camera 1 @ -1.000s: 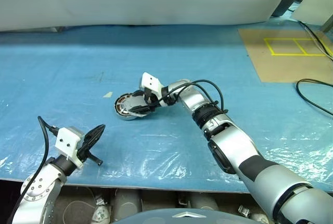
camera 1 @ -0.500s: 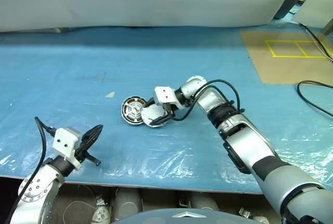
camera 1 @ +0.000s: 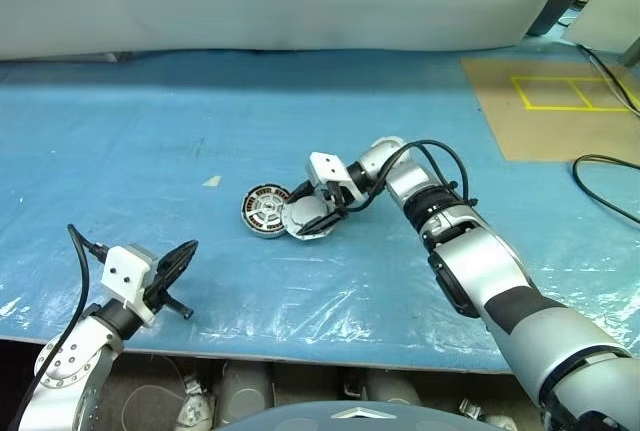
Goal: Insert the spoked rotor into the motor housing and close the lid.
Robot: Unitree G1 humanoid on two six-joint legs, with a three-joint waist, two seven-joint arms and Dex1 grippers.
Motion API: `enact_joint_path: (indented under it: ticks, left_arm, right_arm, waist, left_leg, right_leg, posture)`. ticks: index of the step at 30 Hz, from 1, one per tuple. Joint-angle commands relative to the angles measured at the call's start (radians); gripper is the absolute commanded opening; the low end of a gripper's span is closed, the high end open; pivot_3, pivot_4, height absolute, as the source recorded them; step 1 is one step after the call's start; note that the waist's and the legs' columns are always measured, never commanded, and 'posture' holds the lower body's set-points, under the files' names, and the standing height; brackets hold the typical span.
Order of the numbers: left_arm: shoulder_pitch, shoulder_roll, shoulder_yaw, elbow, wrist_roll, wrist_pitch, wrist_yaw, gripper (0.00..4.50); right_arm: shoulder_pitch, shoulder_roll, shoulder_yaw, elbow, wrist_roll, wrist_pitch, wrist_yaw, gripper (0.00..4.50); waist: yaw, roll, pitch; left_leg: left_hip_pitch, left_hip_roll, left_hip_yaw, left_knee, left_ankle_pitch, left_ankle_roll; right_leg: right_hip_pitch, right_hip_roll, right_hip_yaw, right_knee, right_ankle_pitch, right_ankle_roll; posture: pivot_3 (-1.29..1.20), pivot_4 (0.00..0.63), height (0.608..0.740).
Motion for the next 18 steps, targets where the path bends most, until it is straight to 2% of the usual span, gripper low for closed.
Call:
enact_joint_path:
  ticks: [1,4,6,13,16,18]
  left_arm:
    - [0.001,0.007,-0.001,-0.012,-0.007,-0.008,-0.006,0.0]
    - [-0.023,0.007,-0.006,-0.008,-0.004,-0.006,-0.001,0.0]
    - [-0.025,0.007,-0.006,-0.005,-0.005,-0.007,-0.003,0.0]
    - [-0.023,-0.002,-0.019,0.004,0.001,-0.011,-0.002,0.0]
    - [-0.03,-0.004,-0.035,0.013,0.007,-0.013,0.001,0.0]
    - [-0.04,-0.002,-0.04,0.015,0.008,-0.011,0.004,0.0]
  right_arm:
    - [-0.055,-0.005,-0.038,-0.012,0.007,-0.024,-0.048,3.0]
    - [-0.093,0.035,-0.099,0.014,0.042,0.073,-0.179,3.0]
    - [-0.104,0.075,-0.133,0.032,0.042,0.117,-0.333,3.0]
    - [-0.079,0.182,-0.227,0.082,0.047,0.33,-0.692,3.0]
    - [-0.043,0.227,-0.243,0.089,0.033,0.349,-0.867,3.0]
    - [-0.019,0.255,-0.239,0.089,0.023,0.354,-0.91,3.0]
  waist:
    - [0.0,0.0,0.0]
    - [-0.002,0.0,0.0]
    - [-0.005,0.0,0.0]
    - [-0.002,0.0,0.0]
    - [-0.002,0.0,0.0]
    - [-0.004,0.0,0.0]
  left_leg:
    - [-0.001,0.0,0.0,0.0,0.0,0.0]
    - [-0.004,0.0,0.0,0.0,0.0,0.001]
    - [-0.005,0.002,0.0,0.001,0.001,0.001]
    - [-0.005,0.002,0.0,0.001,0.0,0.0]
    - [-0.005,0.002,0.0,0.0,0.0,0.0]
    - [-0.004,0.002,0.0,0.0,-0.001,-0.004]
  right_leg:
    - [-0.001,0.0,0.0,0.0,0.0,0.0]
    - [-0.005,0.001,0.0,0.001,0.0,0.0]
    - [-0.006,0.001,0.0,0.002,0.0,0.0]
    - [-0.006,0.002,0.0,0.0,0.0,0.0]
    - [-0.006,0.002,0.0,0.0,0.0,0.0]
    - [-0.005,0.002,0.0,0.001,0.0,0.0]
  posture:
    - [0.0,0.15,0.74]
    - [0.0,0.15,0.74]
    - [0.0,0.15,0.74]
    - [0.0,0.15,0.74]
    - [0.0,0.15,0.74]
    - [0.0,0.15,0.74]
